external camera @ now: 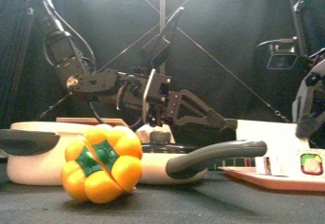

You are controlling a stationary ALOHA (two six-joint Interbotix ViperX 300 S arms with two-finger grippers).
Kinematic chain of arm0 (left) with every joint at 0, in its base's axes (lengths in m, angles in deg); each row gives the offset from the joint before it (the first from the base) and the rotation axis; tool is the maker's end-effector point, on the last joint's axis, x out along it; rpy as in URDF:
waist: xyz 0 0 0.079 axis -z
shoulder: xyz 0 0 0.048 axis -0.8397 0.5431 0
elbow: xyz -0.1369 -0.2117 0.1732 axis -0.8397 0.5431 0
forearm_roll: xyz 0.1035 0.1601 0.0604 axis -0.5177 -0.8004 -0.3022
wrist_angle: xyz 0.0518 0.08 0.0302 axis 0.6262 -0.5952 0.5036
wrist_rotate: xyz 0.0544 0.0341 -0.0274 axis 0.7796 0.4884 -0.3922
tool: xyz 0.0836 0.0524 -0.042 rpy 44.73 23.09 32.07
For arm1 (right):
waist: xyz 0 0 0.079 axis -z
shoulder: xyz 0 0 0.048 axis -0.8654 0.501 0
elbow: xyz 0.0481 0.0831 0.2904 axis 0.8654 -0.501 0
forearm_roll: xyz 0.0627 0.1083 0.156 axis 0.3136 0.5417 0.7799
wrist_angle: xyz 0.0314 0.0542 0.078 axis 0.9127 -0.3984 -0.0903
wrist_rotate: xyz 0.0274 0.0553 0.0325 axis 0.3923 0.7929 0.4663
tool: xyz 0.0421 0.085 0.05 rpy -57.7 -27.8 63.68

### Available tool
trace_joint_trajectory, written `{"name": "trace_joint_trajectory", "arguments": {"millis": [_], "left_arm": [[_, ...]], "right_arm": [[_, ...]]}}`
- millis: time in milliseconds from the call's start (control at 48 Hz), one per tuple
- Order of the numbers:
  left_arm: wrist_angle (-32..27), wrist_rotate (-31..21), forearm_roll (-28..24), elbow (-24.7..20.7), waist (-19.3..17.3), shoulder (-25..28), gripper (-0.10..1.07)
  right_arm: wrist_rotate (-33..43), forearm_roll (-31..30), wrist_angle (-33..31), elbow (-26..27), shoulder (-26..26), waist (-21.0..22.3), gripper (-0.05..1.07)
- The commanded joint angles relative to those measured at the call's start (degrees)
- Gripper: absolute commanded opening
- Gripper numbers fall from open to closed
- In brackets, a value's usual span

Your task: Cut sushi piece

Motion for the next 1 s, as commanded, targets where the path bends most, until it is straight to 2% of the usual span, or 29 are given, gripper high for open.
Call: {"name": "trace_joint_trajectory", "arguments": {"millis": [0,271,667,979], "left_arm": [[-1.3,0.2,-0.2,-0.9,1.0,-0.6,0.43],[-2.0,0.1,-0.1,-0.8,1.0,-0.4,0.43],[-2.0,0.1,1.8,-1.0,0.9,0.7,0.43],[-2.0,0.2,1.8,-0.9,1.1,0.2,0.43]], "right_arm": [[0.2,0.8,0.6,0.8,0.2,-0.2,0.43],[0.2,0.8,2.2,0.7,2.5,-0.3,0.43],[0.2,1.7,6.1,1.0,9.5,-0.3,0.43],[0.2,2.6,6.7,1.8,10.4,-1.8,0.43]]}}
